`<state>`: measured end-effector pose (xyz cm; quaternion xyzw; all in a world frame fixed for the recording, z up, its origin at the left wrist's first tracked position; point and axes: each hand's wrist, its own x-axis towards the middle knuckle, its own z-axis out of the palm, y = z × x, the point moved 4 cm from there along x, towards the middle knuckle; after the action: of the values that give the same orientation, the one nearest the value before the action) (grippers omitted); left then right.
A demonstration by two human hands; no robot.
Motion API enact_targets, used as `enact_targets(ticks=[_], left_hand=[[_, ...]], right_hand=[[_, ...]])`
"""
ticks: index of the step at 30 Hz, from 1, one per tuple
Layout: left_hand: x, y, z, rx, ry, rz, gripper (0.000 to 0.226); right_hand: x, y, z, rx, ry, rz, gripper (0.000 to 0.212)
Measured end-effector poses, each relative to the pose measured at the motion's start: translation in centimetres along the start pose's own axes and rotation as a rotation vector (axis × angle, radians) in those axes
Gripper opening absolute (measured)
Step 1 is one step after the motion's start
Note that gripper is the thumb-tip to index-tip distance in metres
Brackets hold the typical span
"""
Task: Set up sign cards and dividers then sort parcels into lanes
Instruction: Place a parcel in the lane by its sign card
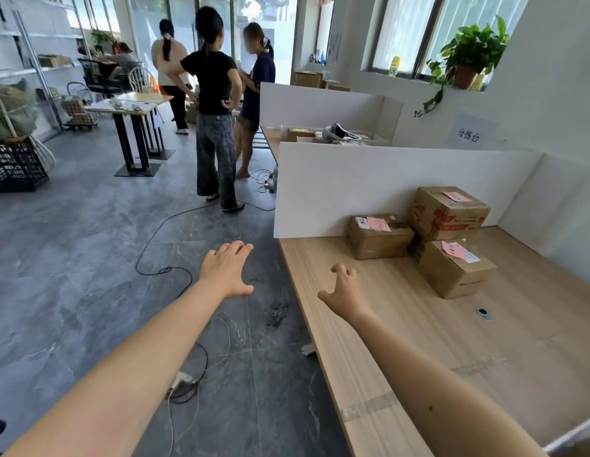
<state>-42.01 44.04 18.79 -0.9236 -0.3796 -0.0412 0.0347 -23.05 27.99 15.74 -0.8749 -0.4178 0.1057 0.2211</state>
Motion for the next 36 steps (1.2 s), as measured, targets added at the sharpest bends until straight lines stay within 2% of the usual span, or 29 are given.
enact_targets(ticks=[4,9,27,36], left_hand=[[3.7,-2.6,0.2,-0.016,-0.003,0.015,0.095],[6.8,-3.3,1.9,0.000,-0.024,0.081,0.093],[22.8,1.8,5.9,-0.130,-0.086,0.329,0.092],[31.8,7.2,8.3,-0.132,-0.145,0.438,0.095]], right_hand=[[2.9,-1.5,1.2,-0.042,0.042,0.012,0.055],[4.6,-1.1,3.1,-0.087,0.011,0.049,0.057],[18.0,6.4,2.9,0.001,0.075,0.366,0.055],[24.3,11.6,0.6,0.033,0.107,0.531,0.054]])
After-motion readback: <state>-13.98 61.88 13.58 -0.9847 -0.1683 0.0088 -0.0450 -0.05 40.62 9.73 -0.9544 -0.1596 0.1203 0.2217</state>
